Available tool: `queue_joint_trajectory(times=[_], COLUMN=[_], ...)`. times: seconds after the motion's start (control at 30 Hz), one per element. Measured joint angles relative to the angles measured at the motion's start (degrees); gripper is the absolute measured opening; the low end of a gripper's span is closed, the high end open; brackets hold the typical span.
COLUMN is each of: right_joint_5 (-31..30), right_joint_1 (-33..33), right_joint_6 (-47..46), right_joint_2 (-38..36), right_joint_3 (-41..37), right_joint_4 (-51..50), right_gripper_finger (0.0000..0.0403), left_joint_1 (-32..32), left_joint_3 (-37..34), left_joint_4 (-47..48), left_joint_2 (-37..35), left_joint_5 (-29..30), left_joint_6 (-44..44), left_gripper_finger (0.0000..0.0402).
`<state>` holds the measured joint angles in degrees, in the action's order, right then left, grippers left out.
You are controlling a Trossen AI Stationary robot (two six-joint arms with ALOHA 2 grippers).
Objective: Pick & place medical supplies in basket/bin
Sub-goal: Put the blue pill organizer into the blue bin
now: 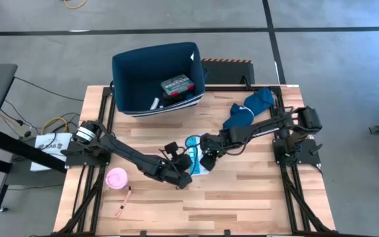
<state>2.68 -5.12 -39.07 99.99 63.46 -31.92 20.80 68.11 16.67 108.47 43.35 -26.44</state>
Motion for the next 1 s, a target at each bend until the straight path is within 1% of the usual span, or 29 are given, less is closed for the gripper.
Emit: queue_joint_trajectory(times=[0.07, 0.13, 0.23, 0.3, 0.37, 0.43, 0.47, 0.5, 0.6, 0.7, 0.77, 0.83, 0.93, 1.0], right_joint_5=[-1.7, -4.9, -10.9, -14.4, -18.8, -20.0, -19.9, -19.9, -19.3, -18.5, -18.1, -18.0, -17.8, -17.8], right_joint_1=[0.3, 0.3, 0.2, 0.3, -0.1, -0.9, -1.3, -1.9, -4.2, -6.1, -6.8, -6.9, -6.6, -6.2], right_joint_6=[0.0, -0.7, -2.3, -3.0, -4.1, -5.1, -5.9, -7.0, -10.5, -13.0, -14.2, -15.6, -16.4, -16.4], right_joint_2=[-2.3, -6.3, -14.3, -20.1, -26.1, -31.8, -34.2, -36.6, -41.5, -43.5, -43.2, -41.8, -37.7, -34.7], right_joint_3=[0.0, -0.2, 0.0, -0.1, -1.8, -5.5, -8.0, -11.2, -22.0, -31.3, -35.2, -37.2, -37.5, -37.5], right_joint_4=[-5.5, -11.0, -16.7, -17.6, -15.6, -11.7, -8.9, -6.1, 7.0, 19.9, 25.7, 28.6, 28.6, 31.8], right_gripper_finger=[0.0216, 0.0216, 0.0216, 0.0216, 0.0216, 0.0216, 0.0216, 0.0216, 0.0216, 0.0216, 0.0216, 0.0216, 0.0216, 0.0216], left_joint_1=[-0.1, -0.5, -1.1, -1.7, -2.4, -2.6, -2.6, -2.8, -2.9, -3.7, -4.6, -5.8, -7.1, -7.5], left_joint_3=[0.0, 0.0, -0.1, 0.0, 0.1, 0.0, 0.0, -0.1, -2.9, -6.0, -7.0, -7.2, -7.4, -7.4], left_joint_4=[0.1, 0.7, 1.2, 0.7, -0.4, -1.0, -2.0, -3.9, -16.1, -28.8, -31.5, -29.4, -22.9, -21.5], left_joint_2=[0.3, 0.3, -0.8, -2.3, -3.1, -3.2, -3.2, -3.1, -2.3, -2.5, -3.1, -3.1, -2.7, -2.7], left_joint_5=[0.8, 1.0, 0.8, 1.1, 1.0, 0.6, -0.7, -3.0, -12.4, -21.0, -25.0, -26.7, -26.0, -25.2], left_joint_6=[0.4, 1.2, 3.2, 4.0, 4.3, 4.7, 5.1, 5.8, 10.3, 13.1, 12.6, 10.8, 7.6, 7.0], left_gripper_finger=[0.0000, 0.0000, 0.0000, 0.0000, 0.0000, 0.0000, 0.0000, 0.0000, 0.0000, 0.0000, 0.0000, 0.0000, 0.0000, 0.0000])
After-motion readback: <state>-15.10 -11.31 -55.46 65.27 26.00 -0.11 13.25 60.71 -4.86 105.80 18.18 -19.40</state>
